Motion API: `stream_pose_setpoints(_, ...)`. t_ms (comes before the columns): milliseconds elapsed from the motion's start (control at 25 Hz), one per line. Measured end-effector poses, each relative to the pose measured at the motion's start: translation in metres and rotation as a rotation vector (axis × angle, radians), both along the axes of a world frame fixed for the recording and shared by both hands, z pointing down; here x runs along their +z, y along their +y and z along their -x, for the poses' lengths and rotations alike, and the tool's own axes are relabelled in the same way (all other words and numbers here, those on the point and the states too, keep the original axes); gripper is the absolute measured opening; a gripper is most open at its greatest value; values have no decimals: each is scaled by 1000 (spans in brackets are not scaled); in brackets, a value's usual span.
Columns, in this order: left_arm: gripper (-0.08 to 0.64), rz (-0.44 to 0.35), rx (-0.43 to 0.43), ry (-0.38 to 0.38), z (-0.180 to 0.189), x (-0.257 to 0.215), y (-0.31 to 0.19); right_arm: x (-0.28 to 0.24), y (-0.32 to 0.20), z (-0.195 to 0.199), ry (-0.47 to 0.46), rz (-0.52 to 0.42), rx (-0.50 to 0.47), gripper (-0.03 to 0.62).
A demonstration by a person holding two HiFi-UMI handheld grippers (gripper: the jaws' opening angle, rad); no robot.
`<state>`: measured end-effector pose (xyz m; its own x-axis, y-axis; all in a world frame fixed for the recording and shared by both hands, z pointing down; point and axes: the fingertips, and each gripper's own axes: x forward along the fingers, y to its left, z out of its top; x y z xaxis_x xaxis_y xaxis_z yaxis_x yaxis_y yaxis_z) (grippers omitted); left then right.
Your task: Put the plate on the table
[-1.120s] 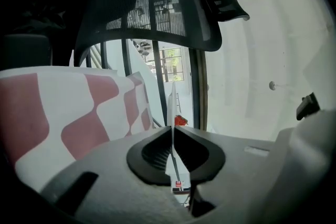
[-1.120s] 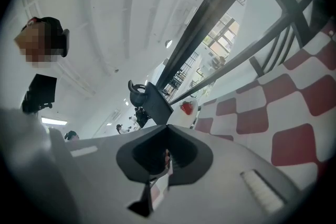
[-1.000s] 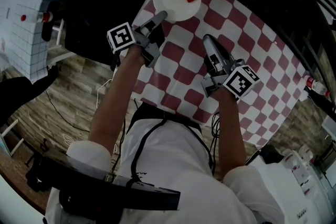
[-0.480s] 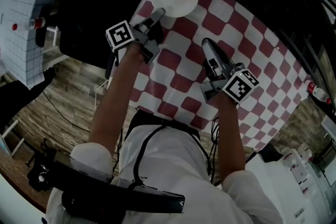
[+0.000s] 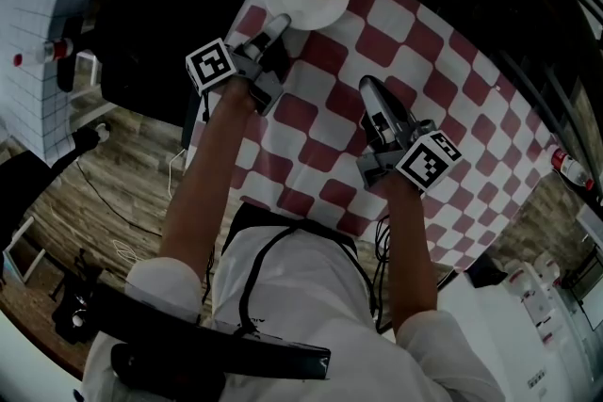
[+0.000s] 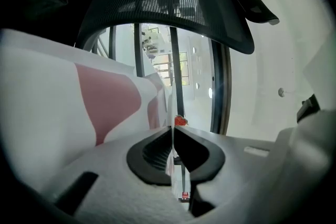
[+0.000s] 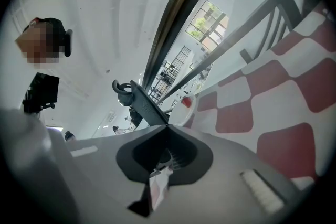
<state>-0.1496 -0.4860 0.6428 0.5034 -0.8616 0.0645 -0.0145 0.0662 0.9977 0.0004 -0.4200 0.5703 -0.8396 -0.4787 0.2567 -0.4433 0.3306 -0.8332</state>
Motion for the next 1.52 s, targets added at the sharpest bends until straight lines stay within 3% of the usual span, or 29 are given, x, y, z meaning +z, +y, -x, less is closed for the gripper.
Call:
stream_pose_setpoints(800, 20, 124, -32, -45, 4, 19, -6, 6, -4, -23, -3, 24, 50, 8)
stream_pose_setpoints(1160, 23, 140, -51, -44, 7, 22, -5, 4, -1, -25, -2, 24, 53, 8)
stream_pose_setpoints(1520, 126, 176, -85, -28, 11, 21, 0, -2, 2, -23, -7, 13, 44, 8)
